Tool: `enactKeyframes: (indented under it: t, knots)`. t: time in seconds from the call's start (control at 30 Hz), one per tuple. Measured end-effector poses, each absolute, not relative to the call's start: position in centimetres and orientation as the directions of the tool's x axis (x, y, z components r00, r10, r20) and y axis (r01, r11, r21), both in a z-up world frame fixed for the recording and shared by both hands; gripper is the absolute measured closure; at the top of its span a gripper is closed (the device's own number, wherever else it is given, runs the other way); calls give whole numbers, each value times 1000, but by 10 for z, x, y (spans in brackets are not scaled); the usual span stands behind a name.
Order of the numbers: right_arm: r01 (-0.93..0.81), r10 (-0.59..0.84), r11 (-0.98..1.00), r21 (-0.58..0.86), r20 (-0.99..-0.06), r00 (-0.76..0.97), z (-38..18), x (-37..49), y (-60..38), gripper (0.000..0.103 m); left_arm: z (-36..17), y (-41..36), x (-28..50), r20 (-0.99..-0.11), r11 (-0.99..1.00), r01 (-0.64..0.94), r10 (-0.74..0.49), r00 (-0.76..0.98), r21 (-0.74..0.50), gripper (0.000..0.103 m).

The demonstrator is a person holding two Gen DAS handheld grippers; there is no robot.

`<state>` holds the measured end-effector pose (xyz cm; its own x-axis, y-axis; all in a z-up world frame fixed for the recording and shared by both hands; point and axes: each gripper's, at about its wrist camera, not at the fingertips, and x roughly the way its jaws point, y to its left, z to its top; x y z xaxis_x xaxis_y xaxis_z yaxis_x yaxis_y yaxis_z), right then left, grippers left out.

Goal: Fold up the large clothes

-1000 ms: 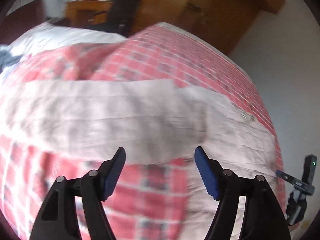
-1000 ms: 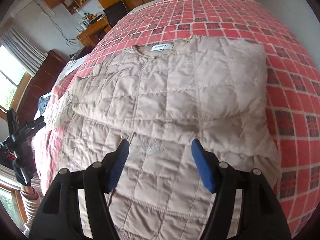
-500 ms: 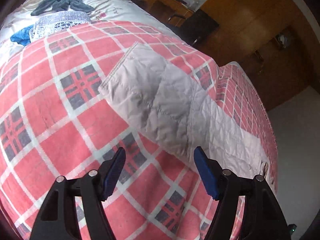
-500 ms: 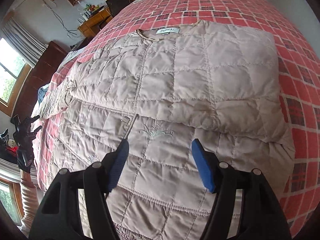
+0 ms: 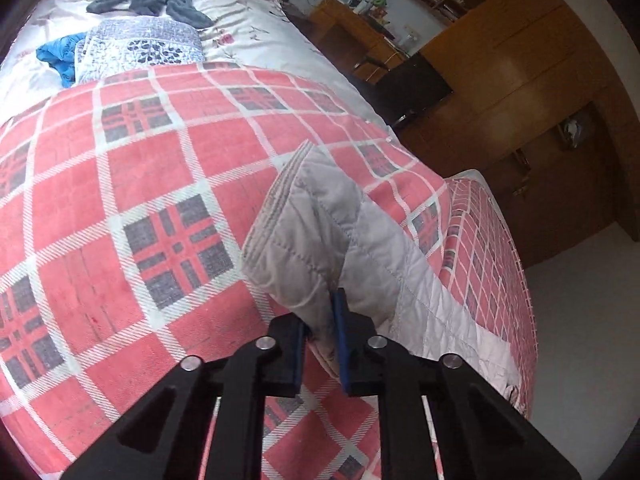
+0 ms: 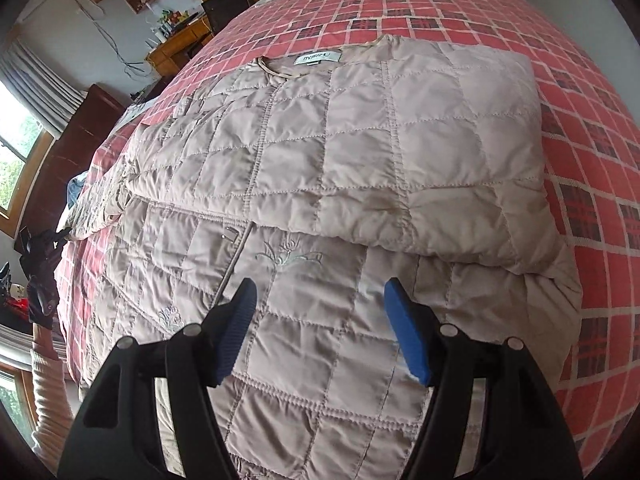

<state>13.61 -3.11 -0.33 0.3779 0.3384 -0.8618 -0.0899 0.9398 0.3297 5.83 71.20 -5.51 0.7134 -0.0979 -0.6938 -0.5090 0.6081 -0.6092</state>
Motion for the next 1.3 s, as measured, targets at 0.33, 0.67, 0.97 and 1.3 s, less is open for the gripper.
enactKeyframes:
  t: [0.33, 0.67, 0.97, 1.3]
  knots:
    - [-89, 333, 942, 325, -860, 386, 0, 129, -34, 37, 34, 630, 62, -568, 769, -285, -122, 814, -573, 97]
    - [-83, 316, 947, 310, -859, 402, 7, 122, -40, 37, 83, 472, 90, -523, 876, 23, -309, 794, -482, 97]
    - [-70, 295, 954, 293, -860, 416, 11, 122, -42, 37, 61, 354, 109, -556, 876, 204, -442, 704, -438, 97]
    - [-83, 291, 956, 283, -863, 413, 14, 132, -30, 37, -5, 304, 143, -670, 875, 233, -477, 569, -425, 95]
